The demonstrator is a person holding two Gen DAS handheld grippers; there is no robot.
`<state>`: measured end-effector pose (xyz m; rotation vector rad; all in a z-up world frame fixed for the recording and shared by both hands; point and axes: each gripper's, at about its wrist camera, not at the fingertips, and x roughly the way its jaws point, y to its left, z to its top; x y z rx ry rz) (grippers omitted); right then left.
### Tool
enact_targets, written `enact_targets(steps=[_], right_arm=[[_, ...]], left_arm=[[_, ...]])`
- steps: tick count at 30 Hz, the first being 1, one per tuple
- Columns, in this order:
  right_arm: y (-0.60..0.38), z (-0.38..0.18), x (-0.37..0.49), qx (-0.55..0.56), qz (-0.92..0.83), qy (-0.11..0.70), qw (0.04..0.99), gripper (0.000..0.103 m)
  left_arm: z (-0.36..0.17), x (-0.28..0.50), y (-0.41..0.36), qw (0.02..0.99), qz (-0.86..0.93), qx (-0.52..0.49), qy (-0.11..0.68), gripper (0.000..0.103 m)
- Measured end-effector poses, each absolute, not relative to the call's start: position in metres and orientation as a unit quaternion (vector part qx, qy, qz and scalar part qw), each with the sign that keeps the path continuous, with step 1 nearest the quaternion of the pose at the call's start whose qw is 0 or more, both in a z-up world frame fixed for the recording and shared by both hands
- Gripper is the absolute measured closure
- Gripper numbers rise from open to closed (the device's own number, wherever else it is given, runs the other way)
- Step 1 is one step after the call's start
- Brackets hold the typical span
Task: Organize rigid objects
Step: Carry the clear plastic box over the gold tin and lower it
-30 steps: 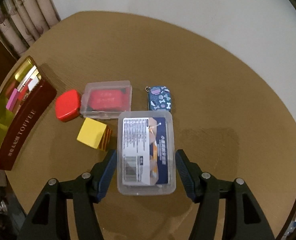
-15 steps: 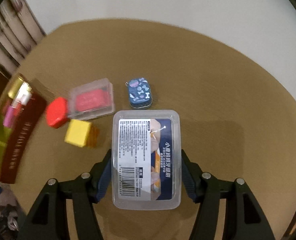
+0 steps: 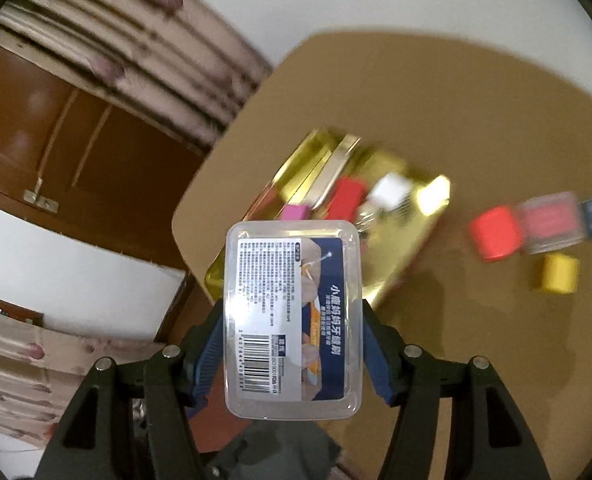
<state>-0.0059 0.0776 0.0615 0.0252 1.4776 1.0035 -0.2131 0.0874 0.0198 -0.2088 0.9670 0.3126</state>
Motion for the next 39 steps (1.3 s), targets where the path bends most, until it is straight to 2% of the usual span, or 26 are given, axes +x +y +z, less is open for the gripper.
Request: enact_targets(steps=[7,17,21,26,31,39], right_arm=[[0.129,0.014,-0.018,-0.001,0.405,0.695,0.594,0.040],[0.150,-0.014,0.010,-0.078,0.325,0.699,0.633,0.040],[0.137,-0.009,0.015,-0.066,0.313,0.697,0.642,0.040],[0.166,-0.014,0.005,-0.077,0.297,0.690,0.655,0.040],[0.168,-0.016,0.010,-0.029,0.283,0.697,0.658,0.040],[0.145,0.007,0.016,0.001,0.302,0.649,0.699,0.040]], left_arm=[[0.014,-0.224,0.104,0.862,0.141,-0.121,0.472,0.037],[0.007,-0.226,0.112,0.855,0.124,-0.144,0.483,0.037],[0.003,-0.224,0.114,0.851,0.119,-0.150,0.489,0.037],[0.000,-0.223,0.115,0.849,0.116,-0.151,0.493,0.037],[0.000,-0.222,0.111,0.850,0.119,-0.143,0.493,0.037],[-0.002,-0.220,0.106,0.848,0.122,-0.138,0.497,0.037]])
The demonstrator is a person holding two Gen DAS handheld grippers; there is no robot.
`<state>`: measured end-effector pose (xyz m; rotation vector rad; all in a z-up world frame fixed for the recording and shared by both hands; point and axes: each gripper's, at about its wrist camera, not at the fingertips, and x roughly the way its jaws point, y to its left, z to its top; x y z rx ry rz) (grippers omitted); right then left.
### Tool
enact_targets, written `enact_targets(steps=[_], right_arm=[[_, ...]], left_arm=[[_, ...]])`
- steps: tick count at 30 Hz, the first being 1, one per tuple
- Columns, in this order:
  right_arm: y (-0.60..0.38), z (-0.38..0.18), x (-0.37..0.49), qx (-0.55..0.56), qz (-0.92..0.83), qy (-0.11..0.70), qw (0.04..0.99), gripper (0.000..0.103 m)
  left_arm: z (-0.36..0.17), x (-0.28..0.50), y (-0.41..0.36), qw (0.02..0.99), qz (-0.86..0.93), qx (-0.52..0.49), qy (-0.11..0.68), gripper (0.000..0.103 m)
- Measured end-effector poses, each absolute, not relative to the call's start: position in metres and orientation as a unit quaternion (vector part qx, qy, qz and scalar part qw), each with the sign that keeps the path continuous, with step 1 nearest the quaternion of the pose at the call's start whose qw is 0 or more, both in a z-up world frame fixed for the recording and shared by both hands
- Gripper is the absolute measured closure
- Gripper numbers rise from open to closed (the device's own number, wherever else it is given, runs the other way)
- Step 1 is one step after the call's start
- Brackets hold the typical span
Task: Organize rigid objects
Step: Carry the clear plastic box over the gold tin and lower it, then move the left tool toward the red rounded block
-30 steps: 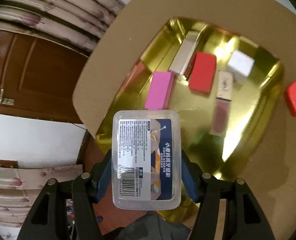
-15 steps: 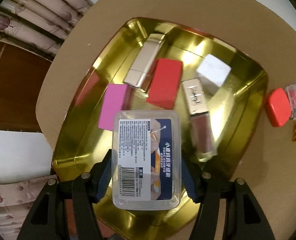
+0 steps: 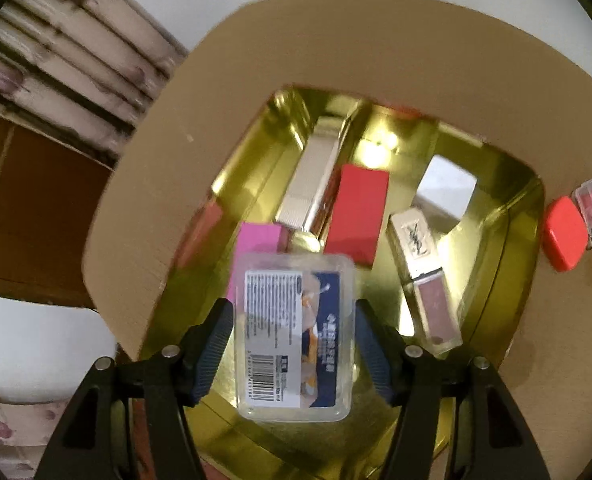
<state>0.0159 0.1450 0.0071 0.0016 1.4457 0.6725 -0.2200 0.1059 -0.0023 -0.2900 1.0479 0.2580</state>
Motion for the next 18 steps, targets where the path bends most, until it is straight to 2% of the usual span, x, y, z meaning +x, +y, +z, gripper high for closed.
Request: enact_targets(steps=[9,14,18], right_arm=[[0.050,0.062,0.011,0.066,0.340,0.563,0.750,0.040],[-0.047,0.067,0.008,0.057,0.288,0.515,0.805,0.040],[-0.140,0.049,0.018,0.018,0.186,0.480,0.857,0.040]], left_arm=[[0.000,-0.222,0.096,0.857,0.128,-0.115,0.485,0.037],[0.014,-0.223,0.081,0.876,0.116,-0.075,0.461,0.037],[0.033,-0.217,0.063,0.891,0.088,-0.058,0.443,0.037]])
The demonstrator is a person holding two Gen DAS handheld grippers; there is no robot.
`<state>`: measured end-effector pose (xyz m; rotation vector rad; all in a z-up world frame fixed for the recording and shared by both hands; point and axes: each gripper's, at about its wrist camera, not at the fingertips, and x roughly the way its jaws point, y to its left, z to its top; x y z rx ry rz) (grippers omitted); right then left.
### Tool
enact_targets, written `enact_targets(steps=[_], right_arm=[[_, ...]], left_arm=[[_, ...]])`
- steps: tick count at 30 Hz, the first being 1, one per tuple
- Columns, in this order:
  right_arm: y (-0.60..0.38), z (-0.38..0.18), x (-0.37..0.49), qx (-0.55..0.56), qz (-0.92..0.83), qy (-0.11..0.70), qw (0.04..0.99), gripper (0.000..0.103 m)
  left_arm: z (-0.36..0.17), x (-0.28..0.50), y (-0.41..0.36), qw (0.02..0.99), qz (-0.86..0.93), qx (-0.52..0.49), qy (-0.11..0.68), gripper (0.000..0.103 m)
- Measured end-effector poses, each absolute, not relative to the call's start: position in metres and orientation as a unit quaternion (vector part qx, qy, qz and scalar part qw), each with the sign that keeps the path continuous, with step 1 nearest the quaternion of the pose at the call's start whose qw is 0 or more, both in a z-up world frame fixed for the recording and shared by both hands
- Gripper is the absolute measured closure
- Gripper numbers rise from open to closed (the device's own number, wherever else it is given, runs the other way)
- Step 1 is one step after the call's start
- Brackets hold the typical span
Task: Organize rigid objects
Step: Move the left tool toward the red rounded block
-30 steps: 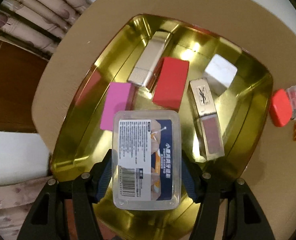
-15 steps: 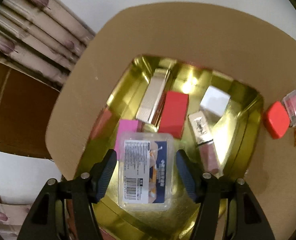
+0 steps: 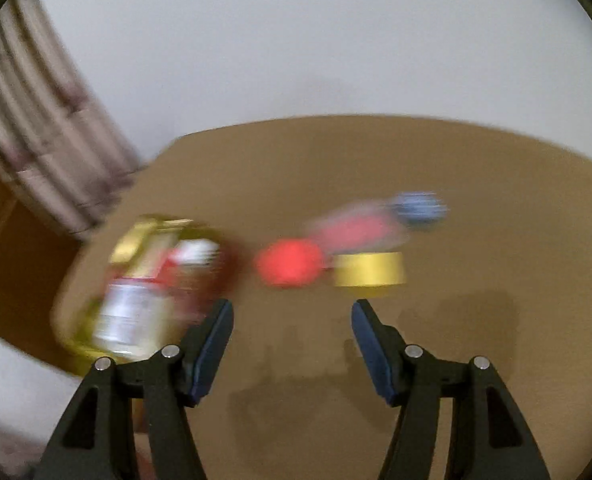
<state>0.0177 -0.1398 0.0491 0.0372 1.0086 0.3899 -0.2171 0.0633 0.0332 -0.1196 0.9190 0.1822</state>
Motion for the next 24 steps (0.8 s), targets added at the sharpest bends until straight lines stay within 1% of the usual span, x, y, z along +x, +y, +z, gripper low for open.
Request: enact_targets(steps=[2,5,8,10,13,17,21,24], right_arm=[[-0.182,0.035,0.022,0.004,0.137,0.472,0.871,0.040],[-0.225,0.014,0.027,-0.025,0.074,0.462,0.883,0.040],[-0.258,-0.004,0.028,-0.033,0.046,0.461,0.886,0.040],[-0.271,-0.014,0.027,-0.033,0.042,0.462,0.885,0.040],[-0.292,-0.027,0.030,-0.029,0.043,0.467,0.883,0.040],[-0.304,-0.024,0.032,0.006,0.064,0.456,0.888,0.040],[-0.316,-0.022,0.030,0.031,0.080,0.452,0.888,0.040],[-0.323,-0.021,0.029,0.051,0.095,0.449,0.887,0.040]], left_arm=[[0.043,-0.206,0.049,0.897,0.071,-0.041,0.434,0.037],[0.055,-0.181,0.031,0.902,0.045,-0.037,0.428,0.024],[0.062,-0.149,0.022,0.902,0.024,-0.052,0.428,0.024],[0.063,-0.127,0.013,0.901,0.021,-0.044,0.431,0.024],[0.066,-0.092,0.001,0.905,0.021,-0.010,0.425,0.024],[0.064,-0.037,-0.008,0.904,-0.013,0.043,0.426,0.023],[0.055,0.015,-0.010,0.892,-0.073,0.092,0.436,0.023],[0.041,0.053,-0.017,0.868,-0.124,0.140,0.459,0.024]])
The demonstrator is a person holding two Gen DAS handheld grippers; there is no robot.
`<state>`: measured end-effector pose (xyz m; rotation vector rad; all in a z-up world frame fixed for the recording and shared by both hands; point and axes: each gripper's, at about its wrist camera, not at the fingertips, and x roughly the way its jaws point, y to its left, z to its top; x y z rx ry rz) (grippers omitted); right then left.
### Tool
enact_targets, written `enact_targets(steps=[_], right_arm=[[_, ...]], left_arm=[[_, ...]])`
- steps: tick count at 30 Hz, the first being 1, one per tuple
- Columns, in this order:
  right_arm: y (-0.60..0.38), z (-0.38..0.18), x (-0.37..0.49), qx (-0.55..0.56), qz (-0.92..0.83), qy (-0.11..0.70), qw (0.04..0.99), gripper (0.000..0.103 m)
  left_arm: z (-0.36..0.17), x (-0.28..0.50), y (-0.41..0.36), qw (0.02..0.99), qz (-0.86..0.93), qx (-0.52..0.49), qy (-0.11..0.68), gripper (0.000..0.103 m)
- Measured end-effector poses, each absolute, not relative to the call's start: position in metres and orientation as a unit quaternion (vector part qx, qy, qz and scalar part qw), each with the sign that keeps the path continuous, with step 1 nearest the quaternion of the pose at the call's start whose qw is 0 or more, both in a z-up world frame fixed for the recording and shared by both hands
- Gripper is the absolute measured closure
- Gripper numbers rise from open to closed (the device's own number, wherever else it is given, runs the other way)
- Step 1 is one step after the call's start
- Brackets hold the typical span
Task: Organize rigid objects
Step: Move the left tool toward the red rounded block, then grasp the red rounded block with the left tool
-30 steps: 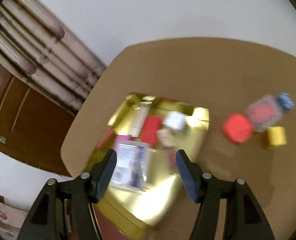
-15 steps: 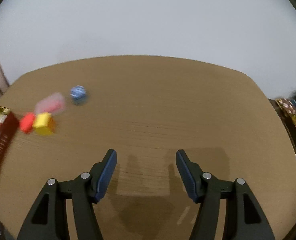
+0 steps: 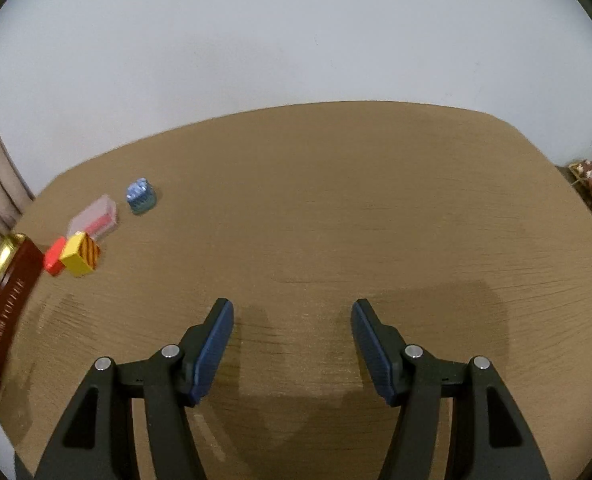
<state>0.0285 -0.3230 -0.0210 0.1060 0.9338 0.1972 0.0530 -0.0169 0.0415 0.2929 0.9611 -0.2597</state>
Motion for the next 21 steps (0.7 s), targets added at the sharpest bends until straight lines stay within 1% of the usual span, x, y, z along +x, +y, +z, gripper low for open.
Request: enact_targets(steps=[5,8,10,12,13,16,21], right_arm=[[-0.314,-0.015,0.020,0.062,0.110,0.447,0.886,0.040],[-0.319,-0.012,0.016,0.068,0.118,0.447,0.884,0.040],[-0.321,-0.011,0.014,0.069,0.122,0.448,0.883,0.039],[-0.318,-0.013,0.015,0.070,0.126,0.448,0.883,0.039],[-0.319,-0.012,0.013,0.071,0.128,0.447,0.883,0.039],[-0.308,-0.018,0.018,0.073,0.133,0.448,0.881,0.039],[-0.311,-0.016,0.015,0.074,0.139,0.449,0.879,0.038]], left_arm=[[0.018,0.097,-0.015,0.834,-0.155,0.165,0.503,0.024],[0.002,0.118,-0.005,0.820,-0.153,0.156,0.530,0.026],[-0.009,0.129,0.002,0.811,-0.141,0.151,0.547,0.029],[-0.016,0.137,0.010,0.806,-0.132,0.145,0.558,0.035],[-0.019,0.141,0.014,0.804,-0.131,0.137,0.564,0.036],[-0.026,0.150,0.024,0.801,-0.125,0.108,0.576,0.036],[-0.032,0.153,0.025,0.796,-0.129,0.103,0.582,0.035]])
